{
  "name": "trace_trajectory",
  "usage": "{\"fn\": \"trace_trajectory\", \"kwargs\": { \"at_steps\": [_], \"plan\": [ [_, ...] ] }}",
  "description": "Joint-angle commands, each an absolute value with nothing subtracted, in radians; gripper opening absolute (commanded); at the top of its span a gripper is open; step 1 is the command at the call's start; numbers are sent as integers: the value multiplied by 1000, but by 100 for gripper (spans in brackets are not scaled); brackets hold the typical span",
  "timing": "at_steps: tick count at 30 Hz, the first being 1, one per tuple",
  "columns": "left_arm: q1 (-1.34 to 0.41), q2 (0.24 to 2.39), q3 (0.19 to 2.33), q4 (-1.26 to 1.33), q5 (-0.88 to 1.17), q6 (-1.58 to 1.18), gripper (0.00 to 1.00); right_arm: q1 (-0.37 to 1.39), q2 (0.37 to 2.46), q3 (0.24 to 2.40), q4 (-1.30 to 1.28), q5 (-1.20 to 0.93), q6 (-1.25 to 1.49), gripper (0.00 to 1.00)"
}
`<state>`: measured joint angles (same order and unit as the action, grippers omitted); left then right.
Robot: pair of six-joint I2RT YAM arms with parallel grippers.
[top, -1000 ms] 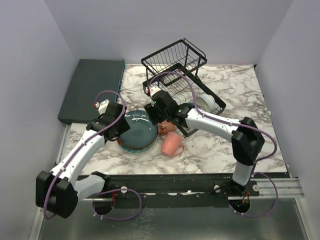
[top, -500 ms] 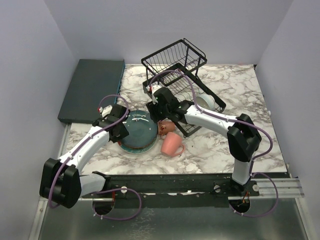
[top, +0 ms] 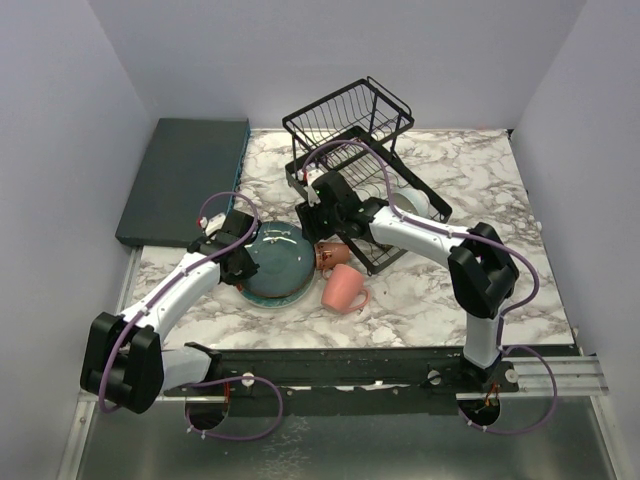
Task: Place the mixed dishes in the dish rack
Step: Pick up the plate at the center of the board.
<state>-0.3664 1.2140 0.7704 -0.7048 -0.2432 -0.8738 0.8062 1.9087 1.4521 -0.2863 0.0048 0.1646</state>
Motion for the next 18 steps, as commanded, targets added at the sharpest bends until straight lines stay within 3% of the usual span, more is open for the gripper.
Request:
{"fn": "trace_trajectory", "kwargs": {
  "at_steps": [1, 8, 11, 18],
  "plan": [
    [-362, 1236, 749, -712, -218, -873, 19, 787, 1936, 1475, -254, -94, 181, 54],
    [-362, 1225, 755, -701, -201, -864, 15, 777, 1961, 1476, -248, -132, 189, 54],
    [-361, 1204, 774, -716, -211, -860, 30, 777, 1967, 1479, -249, -139, 189, 54],
    [-361, 1155, 809, -794, -224, -886, 32, 776, 1970, 1477, -248, -141, 186, 54]
  ]
}}
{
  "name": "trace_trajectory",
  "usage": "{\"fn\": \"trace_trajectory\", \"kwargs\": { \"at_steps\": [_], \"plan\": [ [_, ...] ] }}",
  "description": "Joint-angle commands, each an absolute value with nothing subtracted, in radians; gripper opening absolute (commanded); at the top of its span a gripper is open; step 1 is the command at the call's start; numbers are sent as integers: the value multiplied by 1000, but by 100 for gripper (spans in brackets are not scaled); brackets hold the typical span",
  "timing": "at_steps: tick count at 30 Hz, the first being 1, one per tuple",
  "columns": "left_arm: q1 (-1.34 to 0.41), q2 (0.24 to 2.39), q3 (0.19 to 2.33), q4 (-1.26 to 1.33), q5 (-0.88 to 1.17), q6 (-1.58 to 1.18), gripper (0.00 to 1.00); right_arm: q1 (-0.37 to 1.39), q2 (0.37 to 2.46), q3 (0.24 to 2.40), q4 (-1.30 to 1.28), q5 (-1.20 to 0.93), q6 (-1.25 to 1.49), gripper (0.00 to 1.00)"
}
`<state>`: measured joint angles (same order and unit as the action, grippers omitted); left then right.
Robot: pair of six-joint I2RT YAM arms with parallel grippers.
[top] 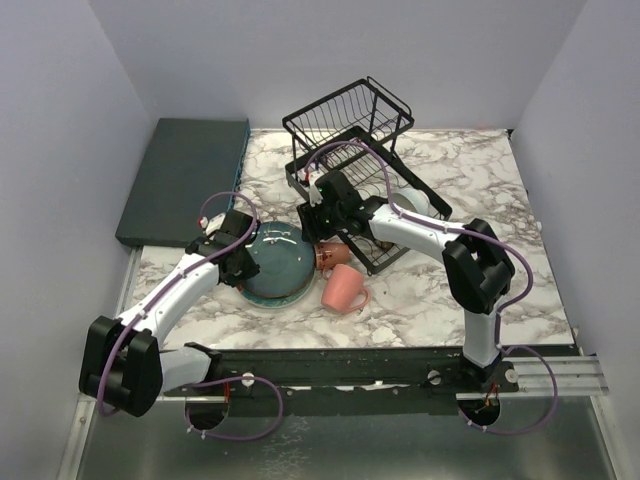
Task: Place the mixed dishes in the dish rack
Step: Pick up the plate at the center of the board.
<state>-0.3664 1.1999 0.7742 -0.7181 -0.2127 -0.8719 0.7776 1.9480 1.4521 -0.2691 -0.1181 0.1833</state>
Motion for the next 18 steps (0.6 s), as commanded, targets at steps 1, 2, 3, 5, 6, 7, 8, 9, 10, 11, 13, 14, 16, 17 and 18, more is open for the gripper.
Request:
{"fn": "trace_trajectory", "kwargs": {
  "at_steps": [1, 2, 3, 5, 6, 7, 8, 9, 10, 11, 13, 14, 16, 17, 18],
  "plan": [
    [-361, 1149, 808, -805, -224, -891, 33, 776, 1968, 1476, -250, -142, 186, 54],
    [-360, 1140, 806, -812, -220, -899, 33, 776, 1967, 1477, -249, -140, 187, 53],
    [-361, 1133, 802, -817, -217, -907, 33, 775, 1966, 1475, -247, -140, 186, 53],
    [-361, 1121, 799, -829, -215, -924, 33, 775, 1966, 1475, -245, -141, 185, 53],
    [-361, 1116, 800, -835, -213, -929, 33, 774, 1966, 1475, -245, -142, 185, 53],
    [-361, 1111, 802, -840, -211, -935, 33, 775, 1966, 1476, -244, -143, 185, 54],
    [-361, 1109, 801, -846, -210, -939, 33, 775, 1965, 1476, -243, -144, 185, 53],
    [-361, 1109, 800, -849, -208, -943, 33, 774, 1965, 1474, -244, -143, 184, 53],
    [-361, 1111, 798, -852, -204, -949, 33, 774, 1965, 1473, -244, -144, 185, 53],
    [-361, 1117, 796, -855, -195, -954, 33, 775, 1965, 1473, -244, -143, 185, 54],
    [-361, 1131, 787, -859, -182, -967, 33, 772, 1963, 1473, -241, -146, 185, 53],
    [-361, 1138, 783, -859, -177, -974, 33, 770, 1963, 1470, -237, -150, 186, 53],
    [-361, 1154, 778, -857, -176, -977, 31, 769, 1965, 1471, -229, -162, 189, 54],
    [-361, 1162, 776, -857, -177, -980, 30, 768, 1965, 1469, -227, -165, 190, 54],
    [-361, 1166, 775, -856, -175, -982, 29, 767, 1966, 1469, -228, -166, 191, 53]
  ]
}}
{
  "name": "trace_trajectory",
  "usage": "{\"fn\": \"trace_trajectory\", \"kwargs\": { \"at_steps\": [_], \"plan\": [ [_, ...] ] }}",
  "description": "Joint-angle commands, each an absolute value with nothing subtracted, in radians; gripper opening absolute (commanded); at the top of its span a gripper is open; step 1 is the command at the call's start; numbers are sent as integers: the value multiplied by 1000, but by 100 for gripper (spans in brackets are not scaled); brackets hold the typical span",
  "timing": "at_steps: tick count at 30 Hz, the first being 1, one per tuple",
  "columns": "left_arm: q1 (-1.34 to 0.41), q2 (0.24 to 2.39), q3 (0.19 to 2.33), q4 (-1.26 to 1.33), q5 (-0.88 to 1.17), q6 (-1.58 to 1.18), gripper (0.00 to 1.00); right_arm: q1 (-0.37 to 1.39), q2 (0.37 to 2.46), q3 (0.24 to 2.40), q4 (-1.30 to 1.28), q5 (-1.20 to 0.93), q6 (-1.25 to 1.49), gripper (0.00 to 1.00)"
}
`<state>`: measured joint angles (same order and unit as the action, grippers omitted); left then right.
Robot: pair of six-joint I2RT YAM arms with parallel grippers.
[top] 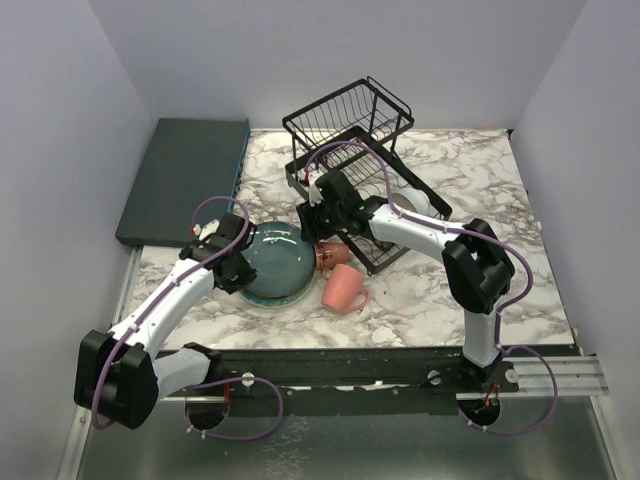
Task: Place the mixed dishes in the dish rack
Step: Pick up the plate at the center of the board.
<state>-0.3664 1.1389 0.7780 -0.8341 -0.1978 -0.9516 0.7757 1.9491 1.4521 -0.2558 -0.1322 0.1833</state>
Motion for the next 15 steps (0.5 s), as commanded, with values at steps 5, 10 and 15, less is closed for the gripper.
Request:
{"fn": "trace_trajectory", "kwargs": {
  "at_steps": [5, 10, 15],
  "plan": [
    [-361, 1189, 764, -842, -172, -983, 22, 764, 1965, 1462, -225, -171, 192, 53],
    [-362, 1206, 752, -821, -170, -979, 16, 756, 1971, 1458, -219, -193, 201, 53],
    [-361, 1219, 741, -803, -175, -972, 11, 743, 1977, 1449, -209, -222, 213, 54]
  ]
}}
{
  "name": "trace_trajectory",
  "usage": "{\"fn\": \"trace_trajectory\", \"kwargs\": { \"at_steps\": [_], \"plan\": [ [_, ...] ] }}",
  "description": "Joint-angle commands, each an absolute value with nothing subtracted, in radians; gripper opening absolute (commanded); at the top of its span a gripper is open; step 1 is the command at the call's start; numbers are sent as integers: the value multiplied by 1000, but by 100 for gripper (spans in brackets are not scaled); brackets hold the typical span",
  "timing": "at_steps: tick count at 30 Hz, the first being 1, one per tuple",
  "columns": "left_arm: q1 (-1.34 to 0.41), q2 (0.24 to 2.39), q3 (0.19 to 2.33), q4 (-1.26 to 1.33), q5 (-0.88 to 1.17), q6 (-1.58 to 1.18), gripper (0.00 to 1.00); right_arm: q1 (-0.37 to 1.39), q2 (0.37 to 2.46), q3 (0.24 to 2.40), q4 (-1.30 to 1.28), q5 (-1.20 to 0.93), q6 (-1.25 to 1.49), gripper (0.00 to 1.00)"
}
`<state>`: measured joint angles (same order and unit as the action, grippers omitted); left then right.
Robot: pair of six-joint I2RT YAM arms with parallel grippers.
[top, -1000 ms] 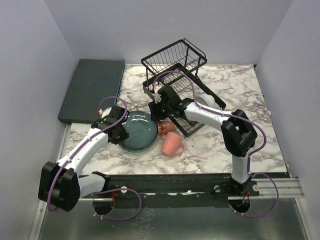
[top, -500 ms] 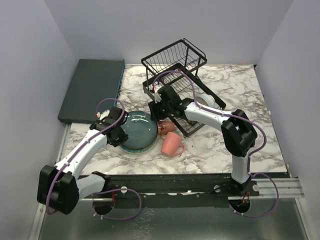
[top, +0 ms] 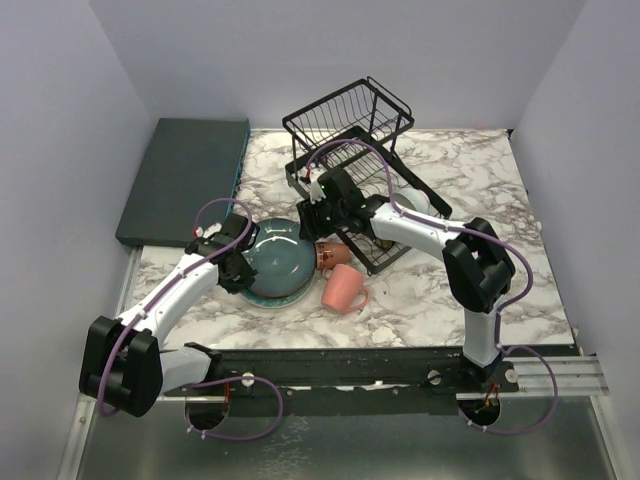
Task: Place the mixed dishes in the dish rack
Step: Pick up the plate at the center of the board.
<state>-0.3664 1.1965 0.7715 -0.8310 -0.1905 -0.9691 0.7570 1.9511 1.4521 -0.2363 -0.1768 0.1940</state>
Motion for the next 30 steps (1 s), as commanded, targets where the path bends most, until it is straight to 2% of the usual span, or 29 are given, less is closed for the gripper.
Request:
{"fn": "trace_trajectory", "kwargs": {
  "at_steps": [1, 14, 30],
  "plan": [
    [-362, 1222, 739, -797, -174, -972, 10, 740, 1979, 1448, -208, -228, 216, 53],
    [-362, 1241, 720, -758, -167, -959, 8, 732, 2009, 1445, -202, -345, 224, 50],
    [-362, 1251, 706, -723, -151, -946, 5, 733, 1987, 1363, -61, -656, 265, 44]
  ]
}}
